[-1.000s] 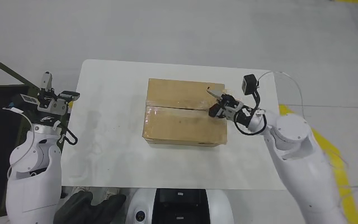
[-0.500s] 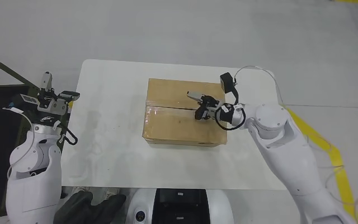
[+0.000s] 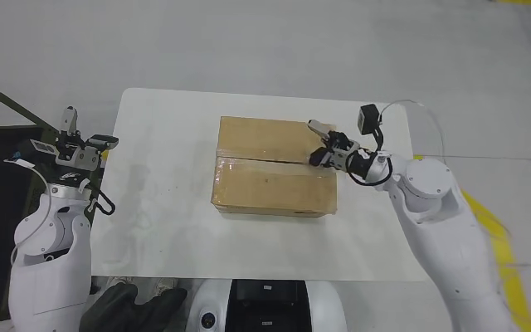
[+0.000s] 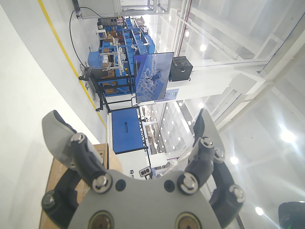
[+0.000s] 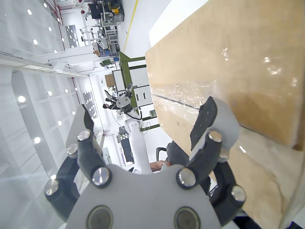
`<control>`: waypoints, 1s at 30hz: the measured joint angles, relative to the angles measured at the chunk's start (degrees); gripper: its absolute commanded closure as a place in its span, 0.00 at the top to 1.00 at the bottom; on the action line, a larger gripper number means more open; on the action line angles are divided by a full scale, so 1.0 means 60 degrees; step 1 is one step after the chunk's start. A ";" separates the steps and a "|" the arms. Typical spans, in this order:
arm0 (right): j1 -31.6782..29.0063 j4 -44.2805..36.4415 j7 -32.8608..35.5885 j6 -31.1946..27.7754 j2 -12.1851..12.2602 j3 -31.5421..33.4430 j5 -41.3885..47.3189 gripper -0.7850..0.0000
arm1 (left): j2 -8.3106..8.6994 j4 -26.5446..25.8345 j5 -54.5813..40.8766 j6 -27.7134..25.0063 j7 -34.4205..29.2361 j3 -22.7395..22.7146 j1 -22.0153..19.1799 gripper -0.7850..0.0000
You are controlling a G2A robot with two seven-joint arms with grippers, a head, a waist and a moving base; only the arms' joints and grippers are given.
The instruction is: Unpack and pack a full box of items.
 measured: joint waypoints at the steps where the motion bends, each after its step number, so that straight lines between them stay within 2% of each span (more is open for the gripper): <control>1: -0.0076 -0.0024 -0.0011 0.0000 0.0016 0.0105 0.0035 1.00 | 0.0000 0.0000 0.0000 0.0000 0.0000 0.0000 0.0000 1.00; 17: -0.0557 0.0172 -0.0052 -0.0200 0.0160 0.0979 0.0345 1.00 | 0.0000 0.0000 0.0000 0.0000 0.0000 0.0000 0.0000 1.00; 22: -0.0485 0.0278 0.0187 -0.0031 0.0198 0.0904 0.0137 1.00 | 0.0000 0.0000 0.0000 0.0000 0.0000 0.0000 0.0000 1.00; 30: -0.0516 0.0388 0.0511 -0.0375 0.0266 0.0899 -0.0198 1.00 | 0.0000 0.0000 0.0000 0.0000 0.0000 0.0000 0.0000 1.00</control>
